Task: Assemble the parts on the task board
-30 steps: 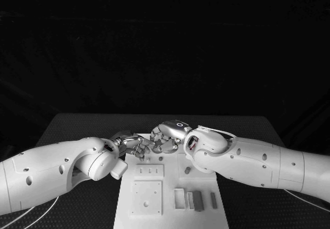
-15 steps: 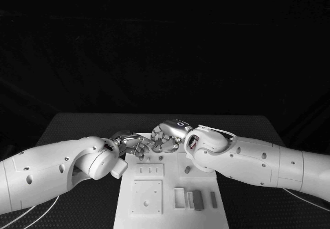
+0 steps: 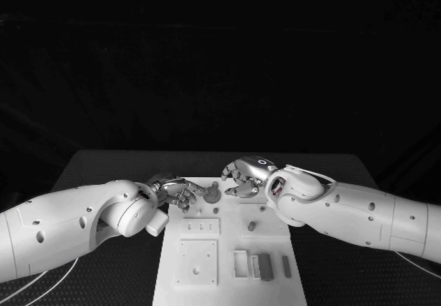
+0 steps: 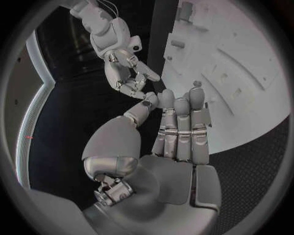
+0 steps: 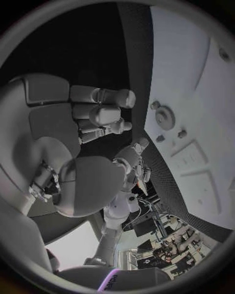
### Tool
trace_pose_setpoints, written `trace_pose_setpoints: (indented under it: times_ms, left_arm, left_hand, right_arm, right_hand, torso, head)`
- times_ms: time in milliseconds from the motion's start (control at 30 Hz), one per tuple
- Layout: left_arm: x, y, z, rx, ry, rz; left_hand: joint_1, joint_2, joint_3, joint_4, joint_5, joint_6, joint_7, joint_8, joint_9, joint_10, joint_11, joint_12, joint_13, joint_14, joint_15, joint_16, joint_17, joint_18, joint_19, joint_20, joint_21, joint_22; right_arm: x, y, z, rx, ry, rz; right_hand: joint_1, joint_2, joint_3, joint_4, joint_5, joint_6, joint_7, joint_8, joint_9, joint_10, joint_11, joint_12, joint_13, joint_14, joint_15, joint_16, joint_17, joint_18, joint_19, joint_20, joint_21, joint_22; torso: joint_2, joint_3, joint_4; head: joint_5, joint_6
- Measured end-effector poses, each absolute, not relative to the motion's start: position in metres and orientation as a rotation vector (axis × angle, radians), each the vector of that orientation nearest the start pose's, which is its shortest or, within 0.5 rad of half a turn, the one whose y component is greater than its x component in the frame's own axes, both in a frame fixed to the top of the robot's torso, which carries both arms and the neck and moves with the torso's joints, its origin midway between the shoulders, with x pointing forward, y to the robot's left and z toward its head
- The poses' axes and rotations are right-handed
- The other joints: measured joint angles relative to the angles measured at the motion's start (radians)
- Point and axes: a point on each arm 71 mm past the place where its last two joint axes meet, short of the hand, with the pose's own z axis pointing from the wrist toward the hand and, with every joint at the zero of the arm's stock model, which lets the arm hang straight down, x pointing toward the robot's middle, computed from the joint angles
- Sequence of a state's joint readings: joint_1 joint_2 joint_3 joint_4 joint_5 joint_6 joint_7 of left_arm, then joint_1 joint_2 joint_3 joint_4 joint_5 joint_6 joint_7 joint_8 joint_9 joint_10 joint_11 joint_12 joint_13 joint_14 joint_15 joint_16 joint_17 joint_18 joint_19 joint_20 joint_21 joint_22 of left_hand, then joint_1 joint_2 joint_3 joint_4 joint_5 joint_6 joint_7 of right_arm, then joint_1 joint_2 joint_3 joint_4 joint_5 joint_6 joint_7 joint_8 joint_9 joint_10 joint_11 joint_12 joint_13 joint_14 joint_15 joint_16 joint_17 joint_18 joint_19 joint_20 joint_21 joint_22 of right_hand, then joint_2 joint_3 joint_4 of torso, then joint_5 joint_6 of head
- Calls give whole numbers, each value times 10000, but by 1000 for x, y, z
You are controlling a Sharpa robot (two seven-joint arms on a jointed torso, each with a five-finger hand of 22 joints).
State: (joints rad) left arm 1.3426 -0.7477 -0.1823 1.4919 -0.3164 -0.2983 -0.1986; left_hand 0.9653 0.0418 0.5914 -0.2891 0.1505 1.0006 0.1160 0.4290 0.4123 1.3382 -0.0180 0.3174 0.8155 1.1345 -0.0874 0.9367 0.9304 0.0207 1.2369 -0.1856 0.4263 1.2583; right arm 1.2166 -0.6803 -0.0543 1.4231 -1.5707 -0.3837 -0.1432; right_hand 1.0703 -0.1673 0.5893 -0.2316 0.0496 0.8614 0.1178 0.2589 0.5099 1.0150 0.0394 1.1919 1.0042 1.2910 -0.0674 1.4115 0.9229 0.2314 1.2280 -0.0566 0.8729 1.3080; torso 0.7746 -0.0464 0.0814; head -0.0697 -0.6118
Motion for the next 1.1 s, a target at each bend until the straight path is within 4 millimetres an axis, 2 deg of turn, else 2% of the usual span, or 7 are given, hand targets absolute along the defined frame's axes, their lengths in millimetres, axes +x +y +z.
trace_pose_setpoints:
  times_ms: [267, 367, 600, 767, 967, 1000, 1100]
  left_arm:
    - [496, 180, -202, -8210, 21370, -8789]
    - [496, 179, -206, -7559, 22150, -8017]
    - [496, 170, -212, -5838, 23440, -6669]
    - [497, 161, -214, -4819, 23763, -6116]
    - [498, 154, -213, -4035, 23739, -5597]
    - [498, 153, -212, -3926, 23722, -5522]
    - [499, 149, -212, -3562, 23655, -5322]
  left_hand:
    - [-223, 39, 17, -1, 92, 9, -9, 0, 1, -154, -108, 582, 237, -92, -132, 512, -165, -2, 74, -73, 174, 408]
    - [-317, 131, 17, -1, -107, 9, -10, 0, 2, -320, -91, 906, 362, -129, -168, 814, -276, -2, 46, -102, 270, 498]
    - [-473, 286, 340, -12, -171, 11, -25, -81, 3, -449, -160, 1692, 543, -199, -237, 1545, -639, -9, 139, -257, 660, 498]
    - [-799, 351, 483, -99, 300, -4, -41, -151, 277, -452, -163, 2089, 547, -179, -259, 1916, -956, -10, 138, -292, 897, 497]
    - [-971, 332, 512, -119, 537, -4, -43, -258, 617, -492, -205, 2355, 501, -167, -342, 2199, -1203, -11, 105, -328, 1113, 496]
    - [-990, 327, 524, -120, 538, -4, -43, -276, 922, -494, -208, 2373, 493, -166, -343, 2236, -1235, -12, 106, -329, 1130, 496]
    - [-1016, 306, 543, -138, 593, -3, -43, -298, 933, -496, -212, 2469, 474, -165, -344, 2341, -1326, -11, 142, -365, 1209, 496]
  right_arm:
    - [515, -176, -174, -1807, 15209, 5723]
    - [520, -184, -169, -1403, 15035, 5681]
    - [532, -201, -157, -213, 14871, 5752]
    - [539, -207, -153, 286, 14840, 5676]
    - [542, -206, -149, 490, 14812, 5740]
    - [542, -206, -149, 509, 14810, 5759]
    - [542, -204, -149, 552, 14822, 5812]
  right_hand:
    - [3, -3, 55, 55, 0, -3, 2, 0, 0, 0, 0, 38, -1, 2, 1, 0, 23, -3, 13, 15, 0, -1]
    - [40, -39, 56, 55, 0, -31, 6, 0, 1, 0, 0, 38, -1, 2, 1, 0, 20, -4, 13, 15, 0, -2]
    - [149, 70, 56, 55, 0, -7, 64, 0, 1, 0, -1, 38, -2, 3, 0, 0, -4, -7, 13, 17, 0, -2]
    - [211, 132, 55, -59, 0, -8, 68, 0, 1, 1, -1, 37, -15, 6, -4, 0, -4, -7, 13, 18, -36, -2]
    - [291, 212, 8, -174, 0, -9, 69, 1, -9, 0, -1, 37, -21, 6, -4, 0, -3, -7, 12, 20, -36, -3]
    - [291, 212, 30, -196, 0, -9, 69, 1, -9, 0, -1, 37, -28, 6, -5, 0, -3, -8, 11, 20, -36, -3]
    - [291, 212, -3, -228, 0, -9, 69, 1, -8, 1, -1, 37, -28, 6, -5, 0, -3, -7, 10, 22, -36, -3]
  torso:
    - [5, 11, -19]
    - [6, 18, -26]
    - [0, 18, 2]
    - [-10, 6, 19]
    - [-12, 0, 19]
    - [-12, 0, 19]
    - [-11, -7, 19]
  head:
    - [51, -47]
    - [56, -71]
    - [33, -192]
    - [11, -280]
    - [12, -350]
    - [15, -356]
    - [19, -378]
